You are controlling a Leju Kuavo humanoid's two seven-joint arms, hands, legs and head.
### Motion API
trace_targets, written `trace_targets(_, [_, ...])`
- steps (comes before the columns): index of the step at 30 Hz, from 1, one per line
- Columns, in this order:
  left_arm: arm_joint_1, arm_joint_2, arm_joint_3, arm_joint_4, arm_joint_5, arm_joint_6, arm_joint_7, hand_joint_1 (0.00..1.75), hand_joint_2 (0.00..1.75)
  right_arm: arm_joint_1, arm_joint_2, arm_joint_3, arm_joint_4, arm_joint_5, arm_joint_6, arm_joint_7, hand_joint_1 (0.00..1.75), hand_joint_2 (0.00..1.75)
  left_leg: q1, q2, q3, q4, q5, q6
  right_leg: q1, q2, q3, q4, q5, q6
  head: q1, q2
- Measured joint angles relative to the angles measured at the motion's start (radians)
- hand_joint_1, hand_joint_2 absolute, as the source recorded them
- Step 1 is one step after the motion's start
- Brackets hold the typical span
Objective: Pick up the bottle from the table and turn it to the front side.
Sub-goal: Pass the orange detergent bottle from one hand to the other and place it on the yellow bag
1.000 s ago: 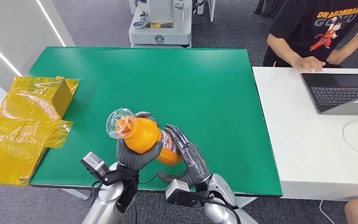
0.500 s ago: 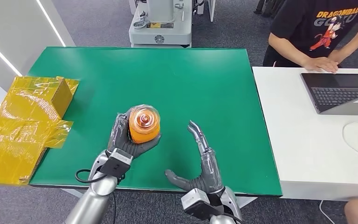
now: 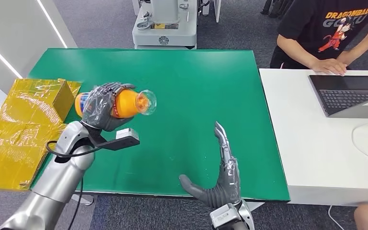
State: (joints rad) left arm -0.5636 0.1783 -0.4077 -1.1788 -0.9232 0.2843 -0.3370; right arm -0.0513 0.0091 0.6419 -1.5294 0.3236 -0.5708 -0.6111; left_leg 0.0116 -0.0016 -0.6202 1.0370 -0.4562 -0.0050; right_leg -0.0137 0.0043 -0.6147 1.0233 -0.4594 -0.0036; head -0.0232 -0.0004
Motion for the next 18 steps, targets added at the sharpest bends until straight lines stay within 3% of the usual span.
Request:
trace_targets(3, [-0.078, 0.066, -0.04, 0.091, -0.135, 0.003, 0.027, 1.75, 1.75, 0.006, 0.001, -0.008, -0.01, 0.001, 0.001, 0.0, 0.0, 1.75, 0.0, 0.0, 0.0, 0.0, 0.001, -0.001, 0.0, 0.0, 0.0, 0.001, 0.0, 0.0, 0.0, 0.0])
trace_targets(7, [-0.145, 0.126, -0.081, 0.178, -0.184, 0.001, 0.031, 1.75, 1.75, 0.014, 0.002, -0.015, -0.021, 0.002, 0.002, -0.002, 0.0, 1.75, 0.0, 0.001, 0.001, 0.0, 0.001, -0.001, 0.0, 0.002, 0.0, 0.001, 0.0, -0.001, 0.0, 0.0])
trace_targets(13, [-0.192, 0.189, -0.137, 0.256, -0.251, -0.062, 0.042, 1.75, 1.75, 0.027, 0.01, -0.026, -0.041, 0.014, 0.019, -0.002, 0.0, 1.75, 0.0, 0.003, 0.0, 0.0, 0.0, -0.002, 0.0, 0.004, 0.0, 0.001, 0.0, -0.001, 0.0, 0.0])
trace_targets(18, [-0.19, 0.251, -0.165, 0.329, -0.352, -0.063, 0.124, 1.75, 1.75, 0.04, 0.024, -0.043, -0.066, 0.04, 0.066, 0.013, 0.0, 1.75, 0.0, 0.004, 0.001, -0.001, 0.0, -0.002, 0.0, 0.005, -0.001, 0.001, 0.0, -0.001, 0.0, 0.0])
